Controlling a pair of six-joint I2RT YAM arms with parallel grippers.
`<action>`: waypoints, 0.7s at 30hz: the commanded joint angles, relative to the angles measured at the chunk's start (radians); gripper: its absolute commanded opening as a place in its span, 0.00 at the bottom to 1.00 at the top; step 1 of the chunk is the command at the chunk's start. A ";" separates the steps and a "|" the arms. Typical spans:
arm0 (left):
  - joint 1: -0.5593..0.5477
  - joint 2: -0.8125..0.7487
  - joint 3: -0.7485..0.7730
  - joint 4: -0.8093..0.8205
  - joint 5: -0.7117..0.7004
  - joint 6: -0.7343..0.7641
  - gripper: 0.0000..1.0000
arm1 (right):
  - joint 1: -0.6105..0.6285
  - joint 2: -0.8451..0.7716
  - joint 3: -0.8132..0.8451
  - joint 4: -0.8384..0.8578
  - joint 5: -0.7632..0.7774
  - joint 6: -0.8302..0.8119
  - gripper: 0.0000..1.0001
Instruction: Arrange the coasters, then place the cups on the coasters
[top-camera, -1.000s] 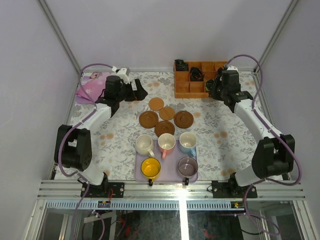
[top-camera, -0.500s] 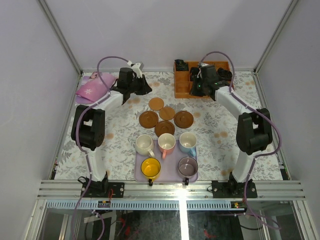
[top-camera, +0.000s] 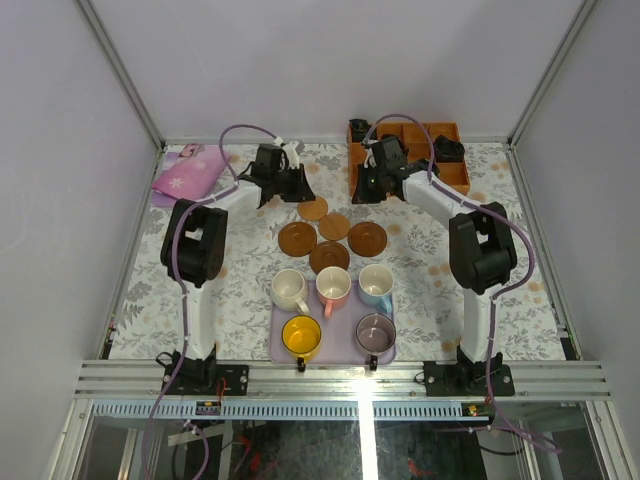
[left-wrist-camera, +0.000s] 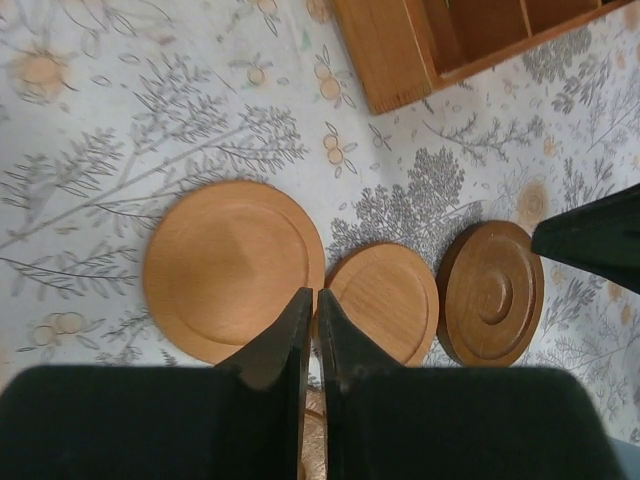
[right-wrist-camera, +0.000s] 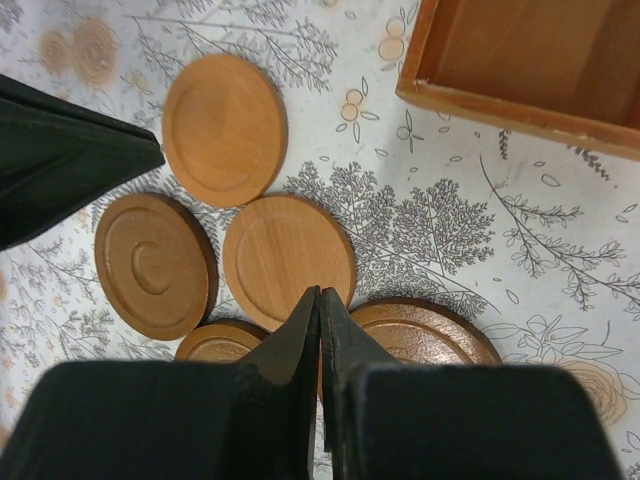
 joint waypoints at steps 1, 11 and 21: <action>-0.036 0.004 0.022 -0.033 0.015 0.023 0.05 | 0.008 0.006 0.036 -0.031 -0.050 -0.004 0.00; -0.055 0.005 -0.032 -0.007 0.003 0.011 0.08 | 0.027 -0.018 -0.048 -0.022 -0.071 0.004 0.01; -0.056 0.062 0.025 -0.006 -0.015 0.013 0.10 | 0.034 -0.001 -0.033 -0.027 -0.067 0.000 0.02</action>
